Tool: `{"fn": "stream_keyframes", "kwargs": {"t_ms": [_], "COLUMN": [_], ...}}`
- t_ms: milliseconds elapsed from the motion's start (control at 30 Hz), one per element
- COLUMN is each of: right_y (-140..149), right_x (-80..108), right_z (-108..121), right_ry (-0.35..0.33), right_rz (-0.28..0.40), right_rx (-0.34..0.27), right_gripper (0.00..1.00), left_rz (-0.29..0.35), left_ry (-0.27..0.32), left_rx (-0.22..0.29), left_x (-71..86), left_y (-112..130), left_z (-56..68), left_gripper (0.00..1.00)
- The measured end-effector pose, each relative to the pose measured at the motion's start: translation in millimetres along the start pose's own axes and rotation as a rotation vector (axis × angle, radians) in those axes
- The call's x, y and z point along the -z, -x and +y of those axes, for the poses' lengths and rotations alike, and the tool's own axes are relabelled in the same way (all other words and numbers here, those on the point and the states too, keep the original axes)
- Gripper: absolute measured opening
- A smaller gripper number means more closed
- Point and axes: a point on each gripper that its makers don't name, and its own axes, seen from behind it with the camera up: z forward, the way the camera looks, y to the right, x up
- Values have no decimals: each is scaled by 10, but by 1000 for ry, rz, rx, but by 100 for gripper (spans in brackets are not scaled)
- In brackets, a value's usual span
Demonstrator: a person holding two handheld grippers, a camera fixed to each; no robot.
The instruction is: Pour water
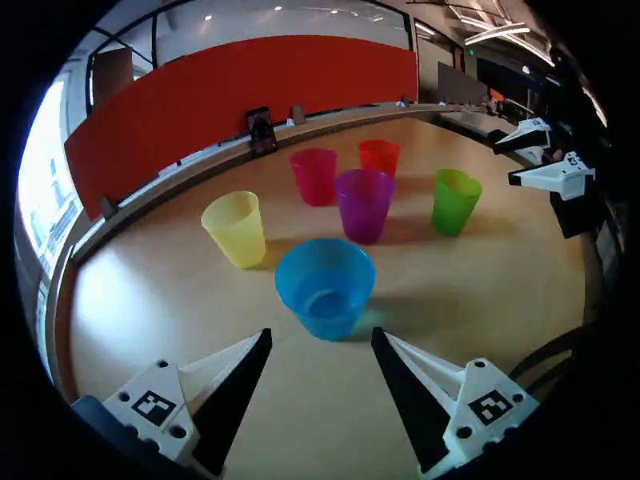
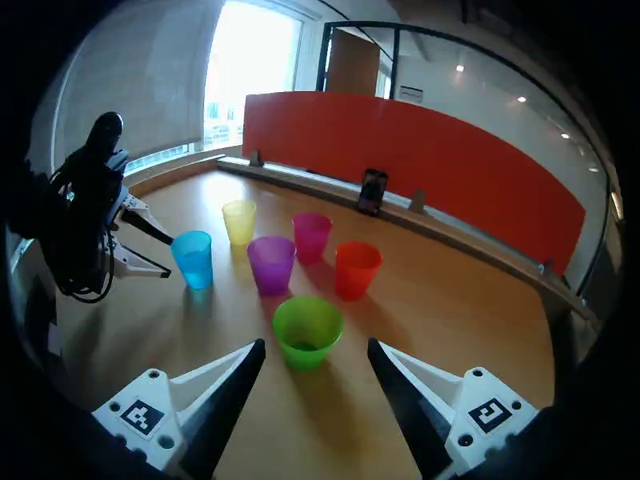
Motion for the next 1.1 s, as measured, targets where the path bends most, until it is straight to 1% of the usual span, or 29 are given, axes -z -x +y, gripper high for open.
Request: {"fn": "stream_keyframes", "kwargs": {"t_ms": [167, 267, 467, 767, 1100], "right_y": [40, 81, 142, 173, 179], "right_x": [-43, -59, -80, -115, -139], "right_z": [15, 21, 23, 30, 32], "right_ry": [-3, -5, -8, -10, -11], "right_rz": [-5, -14, -22, -25, -26], "right_rx": [-1, -2, 1, 3, 5], "right_gripper": [100, 100, 100, 100, 100], "left_rz": [-13, -9, 0, 31, 48], "left_ry": [9, 10, 11, 9, -8], "left_rx": [37, 49, 38, 42, 33], "left_x": [-145, -218, -315, -353, -407], "left_y": [22, 6, -25, -101, -152], "left_z": [19, 27, 41, 64, 28], "left_gripper": [93, 93, 93, 92, 93]}}
